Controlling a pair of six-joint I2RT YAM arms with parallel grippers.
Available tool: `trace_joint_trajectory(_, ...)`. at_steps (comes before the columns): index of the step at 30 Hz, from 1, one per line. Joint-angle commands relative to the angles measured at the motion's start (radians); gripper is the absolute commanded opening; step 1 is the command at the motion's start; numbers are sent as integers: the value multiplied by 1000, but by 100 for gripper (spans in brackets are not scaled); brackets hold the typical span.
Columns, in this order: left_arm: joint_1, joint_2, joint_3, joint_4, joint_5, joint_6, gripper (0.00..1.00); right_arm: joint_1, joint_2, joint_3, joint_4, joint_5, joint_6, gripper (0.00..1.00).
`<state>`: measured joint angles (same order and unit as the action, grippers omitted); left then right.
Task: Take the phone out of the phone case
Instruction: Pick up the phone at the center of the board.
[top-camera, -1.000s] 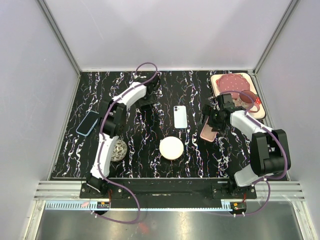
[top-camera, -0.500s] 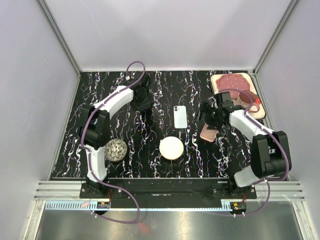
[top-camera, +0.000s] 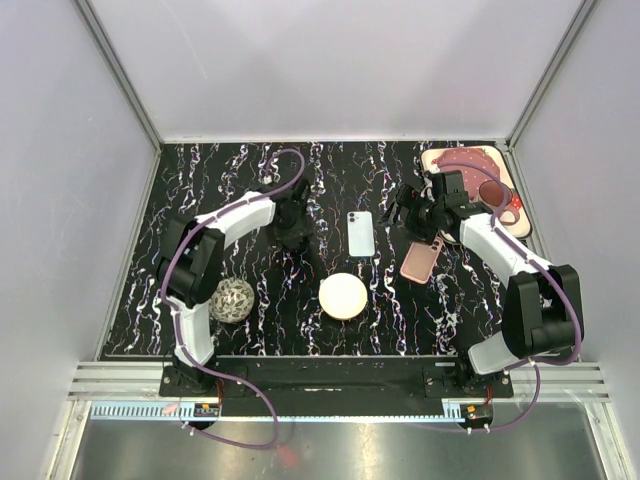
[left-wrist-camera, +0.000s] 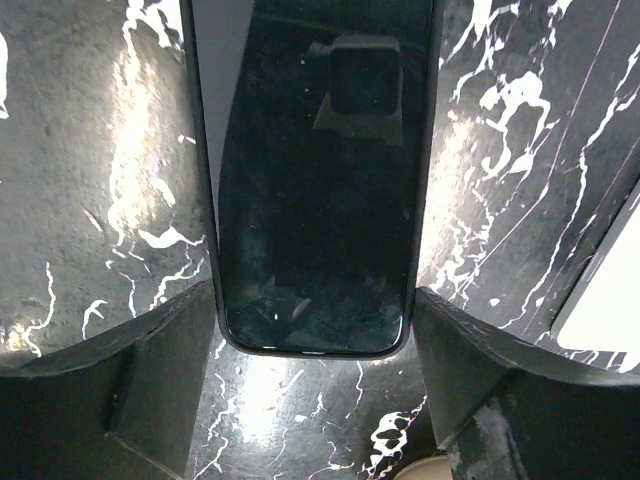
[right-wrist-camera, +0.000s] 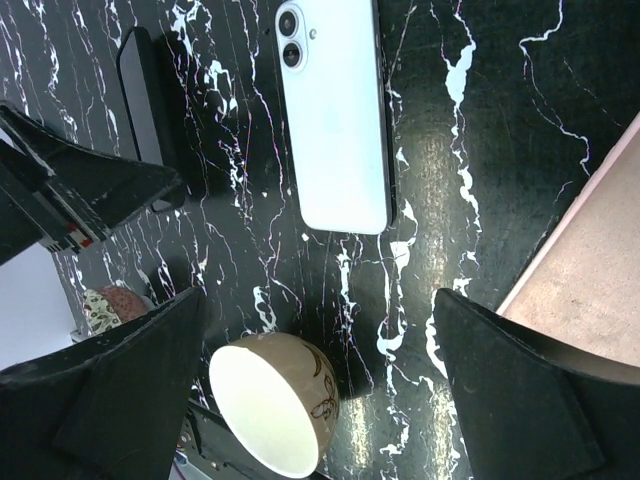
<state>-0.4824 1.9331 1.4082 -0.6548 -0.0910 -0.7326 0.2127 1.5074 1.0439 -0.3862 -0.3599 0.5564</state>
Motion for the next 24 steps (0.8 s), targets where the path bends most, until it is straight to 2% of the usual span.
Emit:
trace_joint_trajectory(1,-38,3,5,9,-55,48,87,11,-13,-13,32,-19,23,100)
trace_joint_trajectory(4,-39,20,9,0,-75,56,99,11,-27,-39,35,-13,22,100)
trace_joint_trajectory(18,-38,168,103,-52,-86,30,99,10,-42,-62,35,3,17,100)
trace_joint_trajectory(20,-38,178,104,-51,-73,25,95,11,-46,-65,33,1,19,100)
trace_joint_trajectory(24,-39,133,75,-17,-24,44,78,31,-59,-30,-9,39,-24,100)
